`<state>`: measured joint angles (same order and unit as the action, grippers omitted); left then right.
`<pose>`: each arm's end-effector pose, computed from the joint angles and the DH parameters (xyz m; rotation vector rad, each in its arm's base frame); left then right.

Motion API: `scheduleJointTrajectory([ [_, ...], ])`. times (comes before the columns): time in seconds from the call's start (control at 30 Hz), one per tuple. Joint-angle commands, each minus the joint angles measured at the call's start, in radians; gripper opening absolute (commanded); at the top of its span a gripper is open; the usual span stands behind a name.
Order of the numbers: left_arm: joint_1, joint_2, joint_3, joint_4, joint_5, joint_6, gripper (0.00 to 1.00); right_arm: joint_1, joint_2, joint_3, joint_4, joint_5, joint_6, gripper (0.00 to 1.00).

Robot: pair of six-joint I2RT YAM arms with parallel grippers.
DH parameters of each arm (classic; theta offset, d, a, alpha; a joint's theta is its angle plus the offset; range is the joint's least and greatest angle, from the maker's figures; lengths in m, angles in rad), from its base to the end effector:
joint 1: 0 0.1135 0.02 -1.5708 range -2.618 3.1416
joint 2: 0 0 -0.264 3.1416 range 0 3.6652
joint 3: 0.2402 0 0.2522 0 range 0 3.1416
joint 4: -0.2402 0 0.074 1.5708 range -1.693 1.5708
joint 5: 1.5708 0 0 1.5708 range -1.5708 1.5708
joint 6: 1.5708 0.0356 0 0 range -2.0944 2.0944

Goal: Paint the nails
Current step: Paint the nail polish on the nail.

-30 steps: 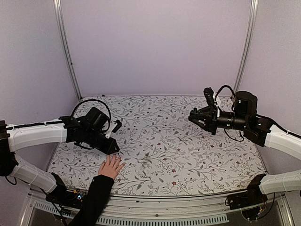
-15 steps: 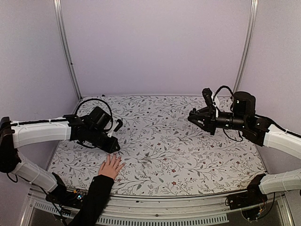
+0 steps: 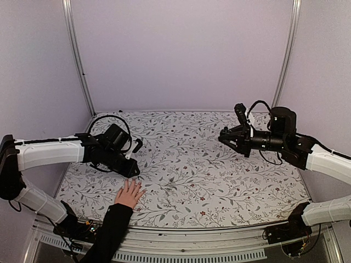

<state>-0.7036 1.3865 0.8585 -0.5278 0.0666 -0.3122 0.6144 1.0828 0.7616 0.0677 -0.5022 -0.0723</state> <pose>0.2024 -0.1748 0.2061 0.5466 2.6360 -0.4231 0.1939 0.1578 0.2999 -0.9622 1.6076 0.8350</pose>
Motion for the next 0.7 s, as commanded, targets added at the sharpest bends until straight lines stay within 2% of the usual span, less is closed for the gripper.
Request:
scheduleJointTrajectory([
  [0.0,0.008,0.002,-0.014,0.040,0.017,-0.017,0.00,-0.003,0.012,0.030,0.017,0.012,-0.014,0.00],
  [0.67,0.011,0.045,-0.027,0.060,-0.016,-0.018,0.00,-0.003,0.020,0.024,0.017,0.013,-0.015,0.00],
])
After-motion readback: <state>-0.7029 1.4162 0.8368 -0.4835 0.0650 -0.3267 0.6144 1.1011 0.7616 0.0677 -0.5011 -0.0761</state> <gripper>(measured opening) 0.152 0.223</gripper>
